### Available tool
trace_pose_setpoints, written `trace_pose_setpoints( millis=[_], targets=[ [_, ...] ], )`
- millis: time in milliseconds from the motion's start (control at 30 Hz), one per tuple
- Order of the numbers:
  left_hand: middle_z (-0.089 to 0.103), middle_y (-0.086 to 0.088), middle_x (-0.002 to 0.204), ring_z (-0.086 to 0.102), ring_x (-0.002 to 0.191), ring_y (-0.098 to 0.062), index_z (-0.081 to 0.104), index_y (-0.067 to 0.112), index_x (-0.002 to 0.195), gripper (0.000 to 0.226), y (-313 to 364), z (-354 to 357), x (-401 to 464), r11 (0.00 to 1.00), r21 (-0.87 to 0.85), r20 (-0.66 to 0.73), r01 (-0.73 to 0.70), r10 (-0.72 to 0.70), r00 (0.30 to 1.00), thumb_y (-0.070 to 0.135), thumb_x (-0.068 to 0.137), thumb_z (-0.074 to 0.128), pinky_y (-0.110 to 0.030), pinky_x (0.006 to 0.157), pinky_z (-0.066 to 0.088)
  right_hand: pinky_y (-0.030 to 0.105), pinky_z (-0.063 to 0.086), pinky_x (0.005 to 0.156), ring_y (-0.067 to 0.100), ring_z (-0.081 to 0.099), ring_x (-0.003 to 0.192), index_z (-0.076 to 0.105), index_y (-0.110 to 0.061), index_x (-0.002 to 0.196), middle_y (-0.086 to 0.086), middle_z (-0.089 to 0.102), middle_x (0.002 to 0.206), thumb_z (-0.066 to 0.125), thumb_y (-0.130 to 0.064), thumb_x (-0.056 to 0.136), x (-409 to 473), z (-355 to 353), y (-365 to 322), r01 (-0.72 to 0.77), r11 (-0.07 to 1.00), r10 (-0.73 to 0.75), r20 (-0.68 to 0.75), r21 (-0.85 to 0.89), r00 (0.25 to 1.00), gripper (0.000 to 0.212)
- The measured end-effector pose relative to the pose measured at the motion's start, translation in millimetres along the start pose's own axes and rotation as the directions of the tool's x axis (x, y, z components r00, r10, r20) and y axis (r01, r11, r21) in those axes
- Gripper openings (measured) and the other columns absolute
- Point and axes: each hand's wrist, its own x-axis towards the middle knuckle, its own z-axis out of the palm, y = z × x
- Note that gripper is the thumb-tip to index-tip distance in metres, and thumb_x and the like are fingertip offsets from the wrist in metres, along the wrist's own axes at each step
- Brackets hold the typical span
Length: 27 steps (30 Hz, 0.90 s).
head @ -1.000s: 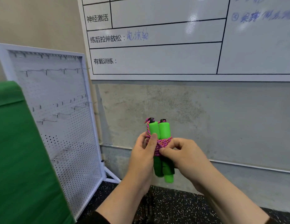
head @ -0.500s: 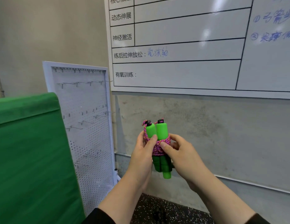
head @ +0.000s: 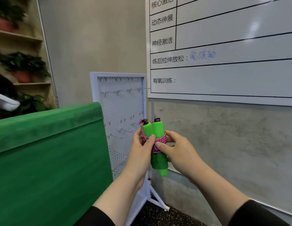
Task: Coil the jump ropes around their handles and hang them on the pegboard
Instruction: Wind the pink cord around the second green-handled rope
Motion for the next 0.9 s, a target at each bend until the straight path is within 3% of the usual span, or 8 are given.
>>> trace_pose_setpoints(
  millis=[67,167,267,367,500,600,733,900],
  targets=[
    [0.071,-0.003,0.122,0.070,0.111,-0.020,0.048,0.019,0.136,0.033,9,-11,18,1.000,-0.026,-0.050,-0.012,0.011,0.999,0.016,0.103,0.056,-0.041,0.096,0.055,0.042,0.058,0.089,0.010,0.070,0.085,0.060,-0.042,0.098,-0.017,0.069,0.087,0.072,-0.012,0.092,24,15,-3,0.033,0.999,-0.033,0.039,-0.001,0.999,0.033],
    [0.072,-0.006,0.117,0.071,0.106,-0.020,0.052,0.016,0.129,0.026,26,-25,44,0.997,0.000,-0.136,-0.074,0.073,0.988,0.015,0.103,0.057,-0.028,0.085,0.057,0.025,0.055,0.085,0.003,0.065,0.084,0.055,-0.044,0.109,-0.019,0.066,0.090,0.070,-0.011,0.093,57,35,-13,0.113,0.993,-0.111,0.089,-0.019,0.990,0.039],
    [0.076,0.006,0.102,0.072,0.098,-0.010,0.064,0.021,0.120,0.018,41,-41,70,0.980,0.116,-0.203,-0.161,0.182,0.962,0.022,0.103,0.057,-0.018,0.077,0.055,0.038,0.057,0.089,0.010,0.066,0.086,0.058,-0.043,0.111,-0.019,0.065,0.092,0.070,-0.016,0.094,92,52,-21,0.134,0.991,-0.133,0.095,-0.005,0.986,0.034],
    [0.071,0.007,0.117,0.068,0.106,-0.007,0.063,0.031,0.133,0.036,49,-53,92,0.955,0.234,-0.247,-0.180,0.237,0.939,0.032,0.098,0.057,-0.033,0.095,0.056,0.044,0.054,0.095,0.018,0.066,0.099,0.062,-0.034,0.125,-0.024,0.060,0.096,0.068,-0.020,0.095,120,63,-29,0.174,0.984,-0.170,0.122,-0.027,0.978,0.034],
    [0.069,0.006,0.121,0.067,0.112,-0.012,0.059,0.030,0.133,0.032,50,-59,114,0.958,0.221,-0.304,-0.183,0.246,0.920,0.021,0.103,0.056,-0.042,0.100,0.055,0.037,0.049,0.097,0.019,0.061,0.109,0.061,-0.024,0.133,-0.014,0.060,0.102,0.065,-0.020,0.098,150,68,-31,0.203,0.977,-0.193,0.143,-0.057,0.971,0.035],
    [0.066,0.003,0.120,0.067,0.112,-0.015,0.054,0.039,0.113,0.024,49,-58,127,0.959,0.200,-0.346,-0.200,0.260,0.901,0.019,0.102,0.058,-0.039,0.097,0.056,0.042,0.048,0.101,0.020,0.058,0.117,0.060,-0.023,0.135,-0.005,0.066,0.116,0.063,-0.021,0.099,167,71,-28,0.193,0.980,-0.183,0.156,-0.053,0.971,0.035],
    [0.063,-0.004,0.121,0.067,0.109,-0.017,0.050,0.030,0.117,0.022,47,-57,139,0.962,0.185,-0.385,-0.201,0.259,0.886,0.019,0.101,0.061,-0.030,0.085,0.056,0.046,0.049,0.102,0.020,0.058,0.118,0.061,-0.023,0.134,-0.002,0.068,0.122,0.062,-0.022,0.099,182,75,-24,0.194,0.980,-0.187,0.156,-0.037,0.970,0.035],
    [0.064,-0.006,0.121,0.068,0.109,-0.018,0.049,0.026,0.121,0.025,46,-58,150,0.961,0.208,-0.409,-0.180,0.253,0.877,0.020,0.101,0.062,-0.033,0.087,0.056,0.044,0.049,0.100,0.021,0.061,0.113,0.063,-0.021,0.129,-0.001,0.069,0.119,0.061,-0.020,0.100,194,75,-21,0.207,0.978,-0.198,0.181,-0.031,0.963,0.029]
  ],
)
